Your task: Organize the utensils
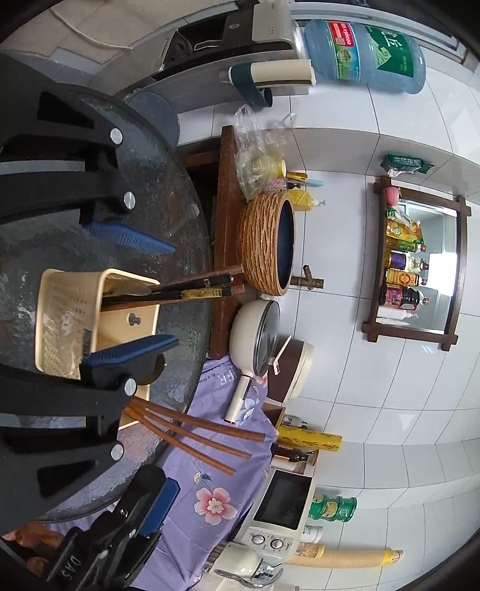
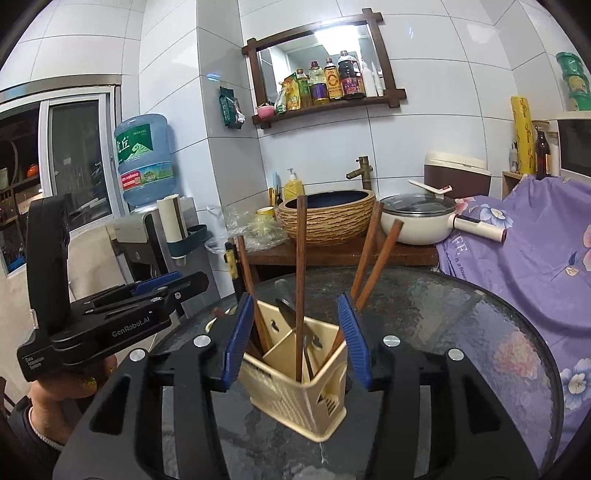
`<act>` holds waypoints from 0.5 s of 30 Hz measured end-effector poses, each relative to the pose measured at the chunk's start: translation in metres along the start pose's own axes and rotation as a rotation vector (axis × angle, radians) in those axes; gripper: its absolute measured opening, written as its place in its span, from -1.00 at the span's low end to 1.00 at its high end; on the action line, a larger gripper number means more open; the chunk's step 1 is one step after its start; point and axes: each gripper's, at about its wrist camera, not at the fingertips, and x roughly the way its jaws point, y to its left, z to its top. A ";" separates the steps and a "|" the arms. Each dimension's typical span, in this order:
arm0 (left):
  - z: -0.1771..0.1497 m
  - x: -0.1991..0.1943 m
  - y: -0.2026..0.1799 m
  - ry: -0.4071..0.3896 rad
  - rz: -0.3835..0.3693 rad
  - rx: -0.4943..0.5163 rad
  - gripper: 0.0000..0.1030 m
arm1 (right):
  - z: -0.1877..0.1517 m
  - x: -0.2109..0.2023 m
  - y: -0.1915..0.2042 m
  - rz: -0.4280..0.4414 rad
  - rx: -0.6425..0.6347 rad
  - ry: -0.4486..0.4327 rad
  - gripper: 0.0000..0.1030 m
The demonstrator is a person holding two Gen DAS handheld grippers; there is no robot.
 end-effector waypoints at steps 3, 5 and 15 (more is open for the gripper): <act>-0.010 -0.013 0.003 -0.010 0.003 -0.004 0.17 | -0.010 -0.016 0.001 -0.009 0.003 0.001 0.28; -0.019 -0.022 0.003 -0.014 0.009 0.001 0.34 | -0.021 -0.030 0.003 -0.012 -0.006 0.008 0.40; -0.103 -0.088 0.012 0.021 0.064 0.010 0.87 | -0.096 -0.093 0.017 -0.007 0.043 0.025 0.79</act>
